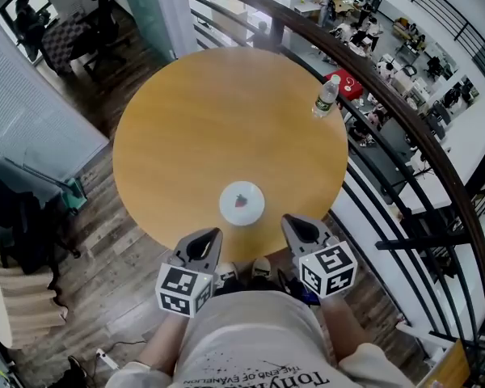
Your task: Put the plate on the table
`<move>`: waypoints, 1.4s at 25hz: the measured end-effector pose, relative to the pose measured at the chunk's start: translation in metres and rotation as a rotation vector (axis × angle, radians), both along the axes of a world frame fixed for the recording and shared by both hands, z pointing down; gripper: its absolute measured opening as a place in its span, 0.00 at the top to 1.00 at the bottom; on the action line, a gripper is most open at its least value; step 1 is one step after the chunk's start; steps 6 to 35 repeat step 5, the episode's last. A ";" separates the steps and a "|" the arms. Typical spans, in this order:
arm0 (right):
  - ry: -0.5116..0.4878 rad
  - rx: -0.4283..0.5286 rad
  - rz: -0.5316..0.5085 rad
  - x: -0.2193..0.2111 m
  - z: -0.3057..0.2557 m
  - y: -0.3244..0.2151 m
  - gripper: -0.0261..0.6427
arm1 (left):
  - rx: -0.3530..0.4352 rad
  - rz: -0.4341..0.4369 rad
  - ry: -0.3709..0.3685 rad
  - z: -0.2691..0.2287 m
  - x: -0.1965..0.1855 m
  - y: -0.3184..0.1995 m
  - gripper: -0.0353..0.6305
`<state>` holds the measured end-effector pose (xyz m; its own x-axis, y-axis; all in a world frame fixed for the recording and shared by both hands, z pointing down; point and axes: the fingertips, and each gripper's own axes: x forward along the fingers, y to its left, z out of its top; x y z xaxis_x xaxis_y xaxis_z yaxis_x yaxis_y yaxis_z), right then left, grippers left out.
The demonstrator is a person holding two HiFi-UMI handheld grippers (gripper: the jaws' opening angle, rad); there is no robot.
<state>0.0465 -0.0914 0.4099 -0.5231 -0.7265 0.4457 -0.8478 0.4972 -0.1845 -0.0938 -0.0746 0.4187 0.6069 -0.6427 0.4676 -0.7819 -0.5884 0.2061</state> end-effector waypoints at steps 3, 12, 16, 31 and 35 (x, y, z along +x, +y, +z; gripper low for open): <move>0.004 -0.003 0.001 -0.001 -0.005 -0.007 0.93 | -0.003 0.002 0.001 -0.005 -0.001 -0.007 0.91; 0.008 -0.005 0.001 0.000 -0.007 -0.011 0.93 | -0.006 0.004 0.002 -0.007 -0.001 -0.010 0.91; 0.008 -0.005 0.001 0.000 -0.007 -0.011 0.93 | -0.006 0.004 0.002 -0.007 -0.001 -0.010 0.91; 0.008 -0.005 0.001 0.000 -0.007 -0.011 0.93 | -0.006 0.004 0.002 -0.007 -0.001 -0.010 0.91; 0.008 -0.005 0.001 0.000 -0.007 -0.011 0.93 | -0.006 0.004 0.002 -0.007 -0.001 -0.010 0.91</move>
